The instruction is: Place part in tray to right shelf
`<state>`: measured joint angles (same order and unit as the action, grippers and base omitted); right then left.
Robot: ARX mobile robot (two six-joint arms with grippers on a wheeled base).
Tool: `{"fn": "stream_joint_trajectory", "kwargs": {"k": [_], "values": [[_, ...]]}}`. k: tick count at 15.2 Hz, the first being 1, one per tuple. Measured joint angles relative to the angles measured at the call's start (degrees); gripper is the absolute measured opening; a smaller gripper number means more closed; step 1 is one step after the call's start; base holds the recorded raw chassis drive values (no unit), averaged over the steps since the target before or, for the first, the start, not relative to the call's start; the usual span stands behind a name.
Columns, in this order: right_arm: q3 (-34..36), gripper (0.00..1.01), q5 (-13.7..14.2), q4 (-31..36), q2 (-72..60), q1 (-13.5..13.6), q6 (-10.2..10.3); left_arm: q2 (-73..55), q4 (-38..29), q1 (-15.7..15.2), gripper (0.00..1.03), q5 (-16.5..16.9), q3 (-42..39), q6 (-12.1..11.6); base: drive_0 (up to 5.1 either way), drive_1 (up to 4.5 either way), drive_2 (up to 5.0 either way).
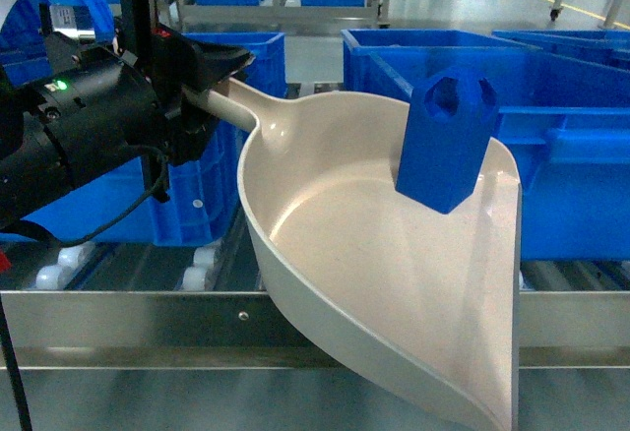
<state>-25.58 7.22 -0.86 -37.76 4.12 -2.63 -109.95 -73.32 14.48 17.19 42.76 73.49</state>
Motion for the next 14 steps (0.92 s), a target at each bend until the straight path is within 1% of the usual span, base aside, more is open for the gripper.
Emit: {"fn": "stream_joint_trajectory", "kwargs": {"k": [14], "values": [[0.0,0.98,0.0,0.02,0.0,0.0,0.0,0.0,0.0,0.0,0.12,0.0,0.0,0.0,0.0,0.0,0.0]]}}
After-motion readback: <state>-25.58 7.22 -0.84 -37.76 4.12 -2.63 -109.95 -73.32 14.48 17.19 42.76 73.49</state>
